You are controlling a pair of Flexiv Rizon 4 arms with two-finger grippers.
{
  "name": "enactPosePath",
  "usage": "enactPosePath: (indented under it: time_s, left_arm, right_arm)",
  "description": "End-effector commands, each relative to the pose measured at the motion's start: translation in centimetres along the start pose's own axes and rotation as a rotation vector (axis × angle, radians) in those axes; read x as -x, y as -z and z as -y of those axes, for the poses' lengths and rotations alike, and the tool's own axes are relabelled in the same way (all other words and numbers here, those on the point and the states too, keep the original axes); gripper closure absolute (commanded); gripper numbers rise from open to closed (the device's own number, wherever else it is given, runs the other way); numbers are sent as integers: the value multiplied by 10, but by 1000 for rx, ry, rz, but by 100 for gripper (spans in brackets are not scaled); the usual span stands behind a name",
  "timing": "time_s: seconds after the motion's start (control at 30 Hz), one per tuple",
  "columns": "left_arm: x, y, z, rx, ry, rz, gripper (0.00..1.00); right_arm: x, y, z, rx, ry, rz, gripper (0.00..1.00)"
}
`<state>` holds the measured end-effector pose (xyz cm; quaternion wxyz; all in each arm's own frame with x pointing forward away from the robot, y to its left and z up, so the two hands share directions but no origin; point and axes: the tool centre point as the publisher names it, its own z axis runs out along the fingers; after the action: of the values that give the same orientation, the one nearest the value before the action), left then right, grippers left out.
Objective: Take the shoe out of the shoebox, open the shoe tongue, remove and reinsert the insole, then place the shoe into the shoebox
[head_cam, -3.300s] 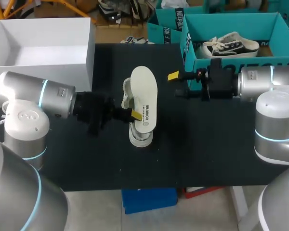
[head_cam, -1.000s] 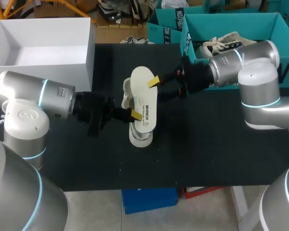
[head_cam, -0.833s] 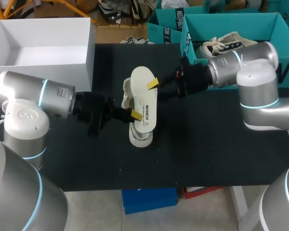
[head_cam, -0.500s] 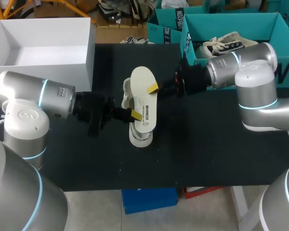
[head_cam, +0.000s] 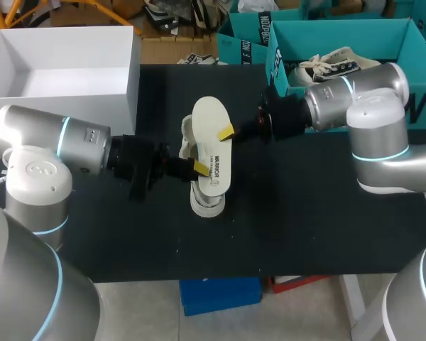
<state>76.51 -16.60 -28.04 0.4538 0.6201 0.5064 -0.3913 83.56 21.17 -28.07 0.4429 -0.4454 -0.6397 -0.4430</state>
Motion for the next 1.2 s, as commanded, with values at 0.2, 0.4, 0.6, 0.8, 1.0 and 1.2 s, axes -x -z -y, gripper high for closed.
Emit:
enactPosePath:
  time_s: [0.2,0.4,0.6,0.8,1.0,1.2]
  left_arm:
    - [16,19,-3,11,108,-185,0]
    - [36,30,-3,14,141,-411,0]
    - [52,26,-3,-44,132,-683,0]
    - [63,21,-2,-20,113,-856,0]
    - [75,16,-7,54,84,-1041,0]
    - [86,6,-11,88,62,-1125,0]
  right_arm:
    - [1,-2,0,2,0,0,100]
    - [1,-2,0,2,0,0,100]
    - [1,-2,0,2,0,0,100]
    - [1,-2,0,2,0,0,100]
    - [1,-2,0,2,0,0,100]
    - [1,-2,0,2,0,0,100]
